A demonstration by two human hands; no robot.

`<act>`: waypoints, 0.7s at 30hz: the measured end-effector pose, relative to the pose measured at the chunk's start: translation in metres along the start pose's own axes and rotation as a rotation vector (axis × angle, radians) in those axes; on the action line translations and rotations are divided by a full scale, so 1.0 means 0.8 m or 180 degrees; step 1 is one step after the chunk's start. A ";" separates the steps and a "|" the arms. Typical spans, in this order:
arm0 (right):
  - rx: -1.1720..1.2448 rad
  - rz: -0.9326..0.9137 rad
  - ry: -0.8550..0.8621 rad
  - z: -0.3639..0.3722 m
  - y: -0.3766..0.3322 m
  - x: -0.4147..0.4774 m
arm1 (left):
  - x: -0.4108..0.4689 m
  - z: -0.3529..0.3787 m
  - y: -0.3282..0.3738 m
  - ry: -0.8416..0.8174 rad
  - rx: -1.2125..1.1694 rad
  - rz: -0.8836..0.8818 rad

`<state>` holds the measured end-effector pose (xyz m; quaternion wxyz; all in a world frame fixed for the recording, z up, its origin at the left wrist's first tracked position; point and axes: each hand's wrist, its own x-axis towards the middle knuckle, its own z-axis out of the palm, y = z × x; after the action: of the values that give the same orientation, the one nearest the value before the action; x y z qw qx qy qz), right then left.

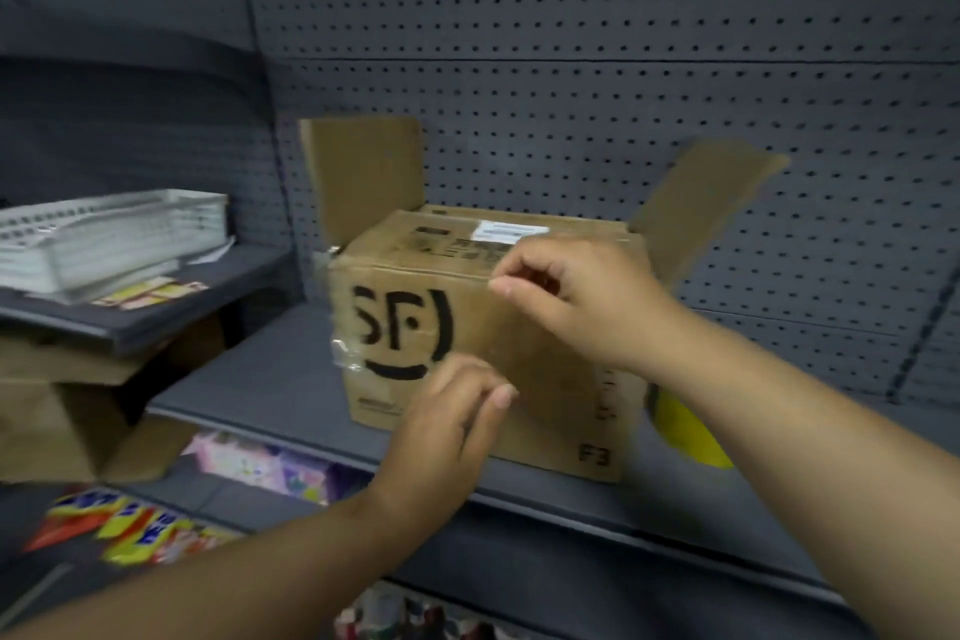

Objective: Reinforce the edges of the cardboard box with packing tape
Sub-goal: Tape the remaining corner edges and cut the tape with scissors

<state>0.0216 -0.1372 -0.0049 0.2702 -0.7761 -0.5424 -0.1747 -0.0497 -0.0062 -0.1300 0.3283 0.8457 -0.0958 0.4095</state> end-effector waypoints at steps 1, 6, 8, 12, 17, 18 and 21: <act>-0.0263 -0.0206 -0.0173 0.017 -0.012 0.021 | -0.002 -0.020 -0.018 0.0261 0.0054 -0.0097; -0.1023 -0.0974 -0.0669 0.099 -0.055 0.124 | 0.008 -0.082 -0.097 0.1013 -0.0008 -0.1156; -0.1513 -0.1443 -0.0870 0.121 -0.063 0.159 | 0.020 -0.089 -0.123 0.0890 0.0040 -0.1439; -0.2436 -0.1812 -0.1290 0.138 -0.056 0.208 | 0.034 -0.088 -0.160 0.0431 -0.0022 -0.1421; -0.3163 -0.1843 -0.1465 0.132 -0.043 0.213 | 0.029 -0.072 -0.185 0.0017 -0.0322 -0.1300; -0.3208 -0.1839 -0.1468 0.131 -0.042 0.211 | 0.029 -0.070 -0.190 -0.0028 -0.0364 -0.1304; -0.3237 -0.1905 -0.1411 0.133 -0.036 0.210 | 0.031 -0.063 -0.202 -0.0076 -0.0495 -0.1221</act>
<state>0.0513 0.0609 0.0123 -0.3119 -0.6399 -0.6283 -0.3139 0.0044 0.1525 -0.1656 0.4634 0.8254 0.0318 0.3208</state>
